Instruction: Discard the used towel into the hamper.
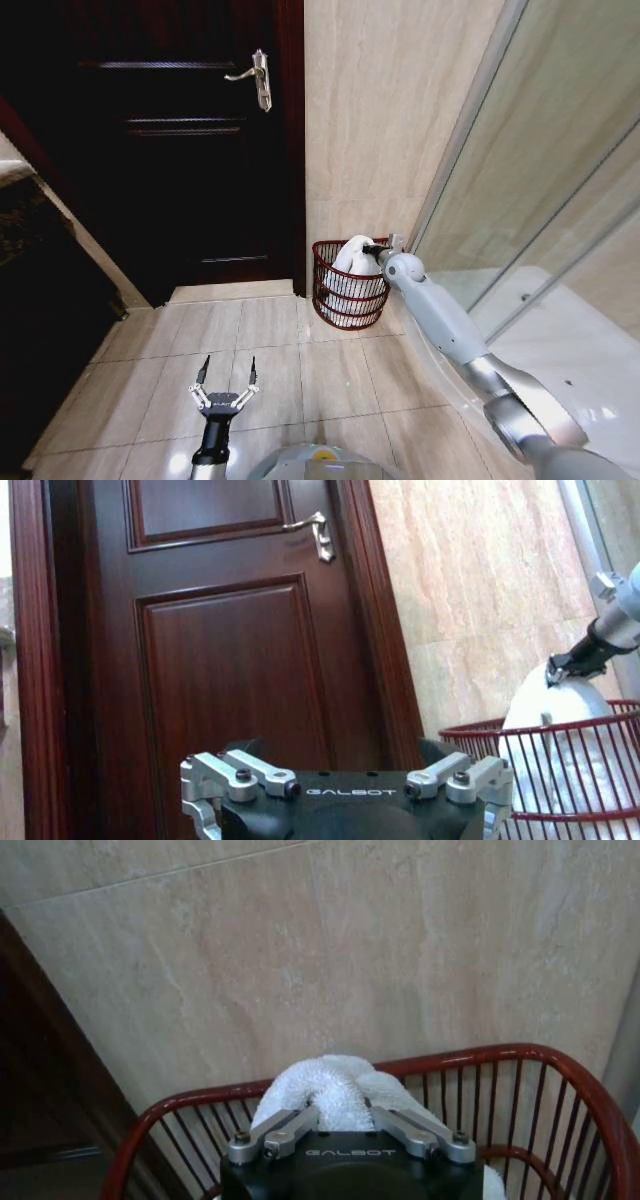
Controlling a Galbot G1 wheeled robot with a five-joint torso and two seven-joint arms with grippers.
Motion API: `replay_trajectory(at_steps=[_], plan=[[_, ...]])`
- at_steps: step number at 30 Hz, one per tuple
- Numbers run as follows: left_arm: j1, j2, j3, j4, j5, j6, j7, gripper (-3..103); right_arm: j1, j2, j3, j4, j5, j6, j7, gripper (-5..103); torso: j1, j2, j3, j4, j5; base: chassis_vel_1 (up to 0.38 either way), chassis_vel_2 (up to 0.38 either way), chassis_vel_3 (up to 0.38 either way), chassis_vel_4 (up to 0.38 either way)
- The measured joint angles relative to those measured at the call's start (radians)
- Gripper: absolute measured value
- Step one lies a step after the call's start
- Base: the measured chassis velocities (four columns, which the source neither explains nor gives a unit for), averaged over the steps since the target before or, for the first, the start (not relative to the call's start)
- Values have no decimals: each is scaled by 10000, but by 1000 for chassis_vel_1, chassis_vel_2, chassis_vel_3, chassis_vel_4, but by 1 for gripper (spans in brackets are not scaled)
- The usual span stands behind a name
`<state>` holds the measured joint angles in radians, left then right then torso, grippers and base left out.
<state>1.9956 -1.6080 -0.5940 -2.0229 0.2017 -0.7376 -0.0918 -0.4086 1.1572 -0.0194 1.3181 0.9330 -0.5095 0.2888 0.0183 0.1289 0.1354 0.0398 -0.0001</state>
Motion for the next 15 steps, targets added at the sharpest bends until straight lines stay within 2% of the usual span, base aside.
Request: replay_trajectory(at_steps=[15], plan=[[-435,0,105,38,163,407,60,100,-114,-182,13,194,-36,9,-139,7,0,2,1,-1,0,0,0,0,0]])
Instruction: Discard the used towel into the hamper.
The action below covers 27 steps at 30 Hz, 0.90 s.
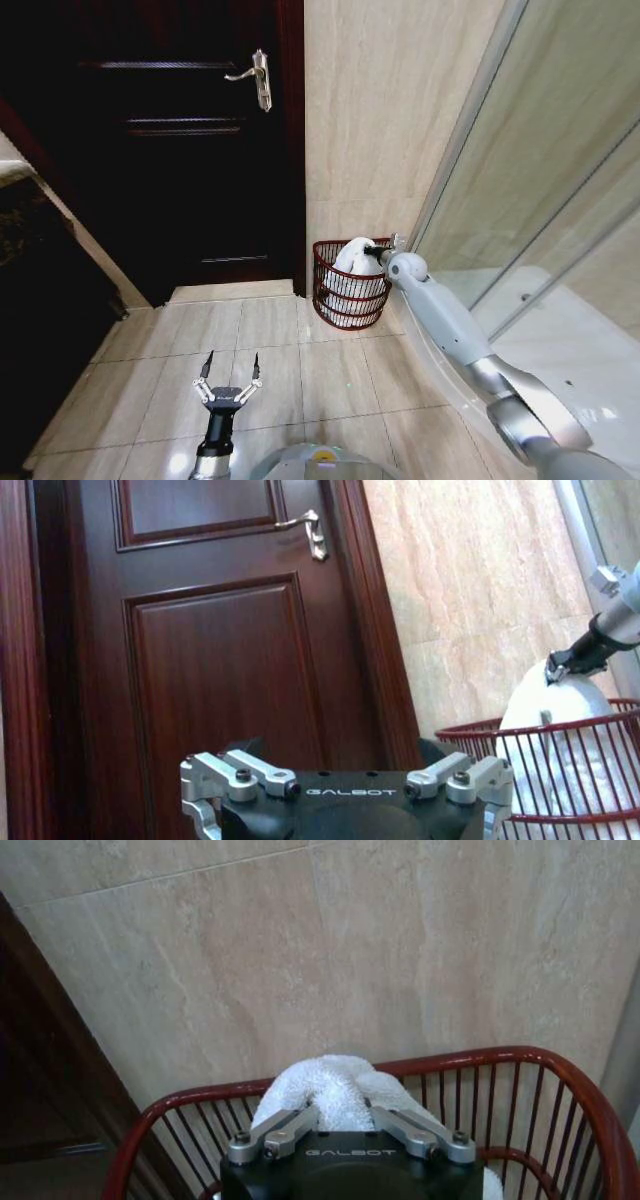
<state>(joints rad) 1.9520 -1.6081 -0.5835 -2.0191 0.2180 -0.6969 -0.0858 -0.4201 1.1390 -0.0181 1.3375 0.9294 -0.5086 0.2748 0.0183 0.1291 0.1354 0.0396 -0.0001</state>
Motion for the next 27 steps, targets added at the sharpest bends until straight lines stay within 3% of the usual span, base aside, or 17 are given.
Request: replay_trajectory(at_steps=[15,27], plan=[[-286,0,-49,132,-100,51,89,100,-432,15,31,440,-194,244,417,7,3,0,3,1,3,-91,90,95,-93],[-553,0,18,283,-281,251,121,100,-1158,-345,190,1977,134,-838,1216,7,1,2,1,0,0,-45,53,53,-52]])
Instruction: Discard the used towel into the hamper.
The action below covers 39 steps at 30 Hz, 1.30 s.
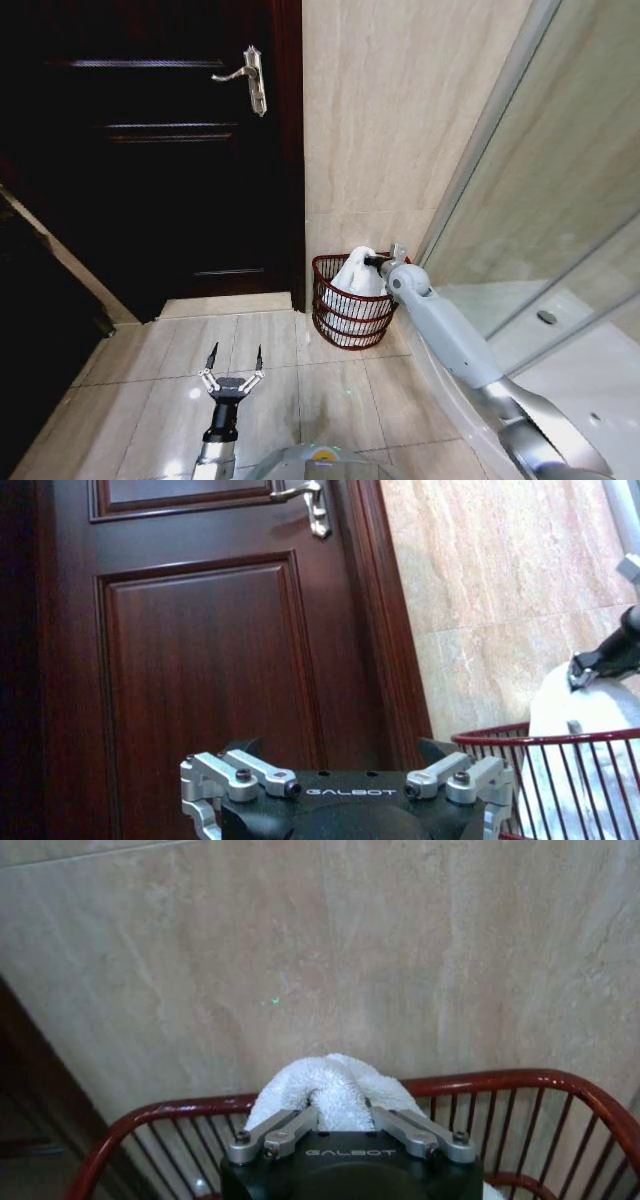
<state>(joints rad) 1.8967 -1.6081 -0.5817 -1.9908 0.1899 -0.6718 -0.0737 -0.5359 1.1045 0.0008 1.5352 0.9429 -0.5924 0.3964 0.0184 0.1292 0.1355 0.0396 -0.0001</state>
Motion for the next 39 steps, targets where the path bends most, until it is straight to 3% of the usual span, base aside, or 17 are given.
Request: replay_trajectory(at_steps=[7,11,20,27,33,39], plan=[[-198,0,-39,-116,-72,279,0,100,1,-96,-76,243,344,-646,146,7,39,177,141,1,2,0,0,0,0],[-275,0,-15,-145,-110,351,0,100,51,-527,-155,481,830,-1264,-18,7,90,377,288,1,1,0,0,0,0],[-348,0,33,-77,-121,415,2,100,42,-905,-422,422,1456,-1424,-14,7,174,692,520,-2,0,0,0,0,0],[-387,-1,141,-140,-484,406,154,100,192,-441,-644,-712,1405,-1419,-153,7,233,982,752,1,0,0,0,0,0],[-453,0,124,-135,-511,409,150,100,663,-166,-784,-1654,1373,-1413,-424,7,238,1001,767,0,-1,0,0,0,0],[-510,0,29,-121,-610,411,146,100,743,102,-689,-2674,628,-1393,-1341,7,237,995,761,0,0,0,0,0,0]])
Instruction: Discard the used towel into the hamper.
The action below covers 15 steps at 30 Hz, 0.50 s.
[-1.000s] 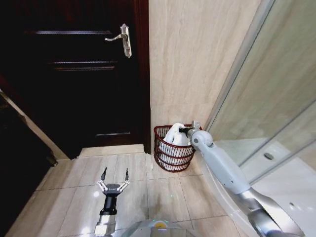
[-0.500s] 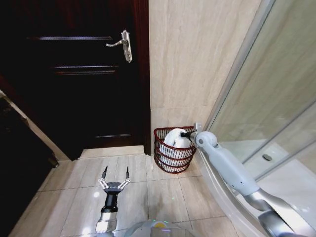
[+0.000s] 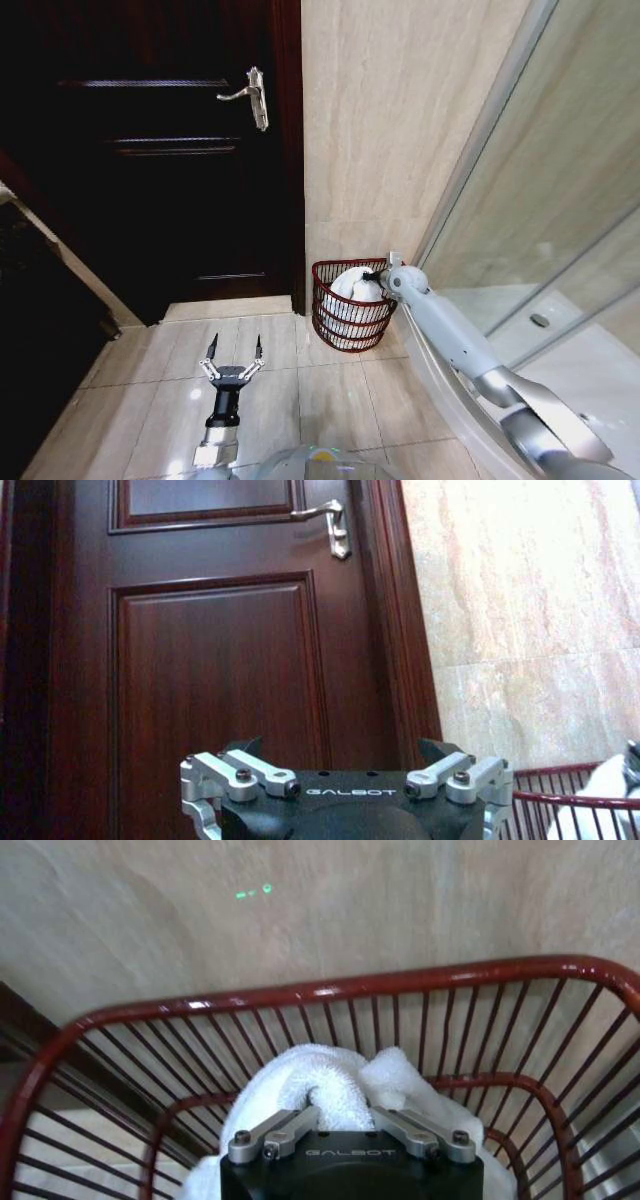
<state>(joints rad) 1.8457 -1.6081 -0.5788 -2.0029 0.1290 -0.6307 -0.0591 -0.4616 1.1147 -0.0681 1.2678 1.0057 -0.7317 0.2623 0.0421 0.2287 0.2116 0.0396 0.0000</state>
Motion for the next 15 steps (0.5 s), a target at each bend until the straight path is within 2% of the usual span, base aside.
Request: replay_trajectory(at_steps=[2,6,9,10,12,15], plan=[[0,0,-20,-14,-65,17,1,100,-78,101,141,-190,-290,2,-318,7,-1,-9,-6,-3,3,0,0,0,0],[-12,0,-23,-15,-69,42,5,100,-86,174,215,-206,-346,5,-416,5,-5,-17,-13,-1,-2,0,0,0,0],[-61,0,-2,-12,-47,113,19,100,-47,180,197,-148,-341,5,-630,21,-8,-29,-21,0,-1,0,0,0,0],[-61,0,-2,-12,-47,113,19,100,-47,180,197,-148,-341,5,-630,21,-8,-29,-21,0,-1,0,0,0,0],[-78,0,4,-41,-36,155,39,100,-37,170,175,-119,-642,5,-778,32,-8,-34,-25,0,0,0,0,0,0],[-81,0,-6,-105,-35,191,61,100,-48,135,237,39,-1004,5,-904,37,-9,-39,-27,1,3,0,0,0,0]])
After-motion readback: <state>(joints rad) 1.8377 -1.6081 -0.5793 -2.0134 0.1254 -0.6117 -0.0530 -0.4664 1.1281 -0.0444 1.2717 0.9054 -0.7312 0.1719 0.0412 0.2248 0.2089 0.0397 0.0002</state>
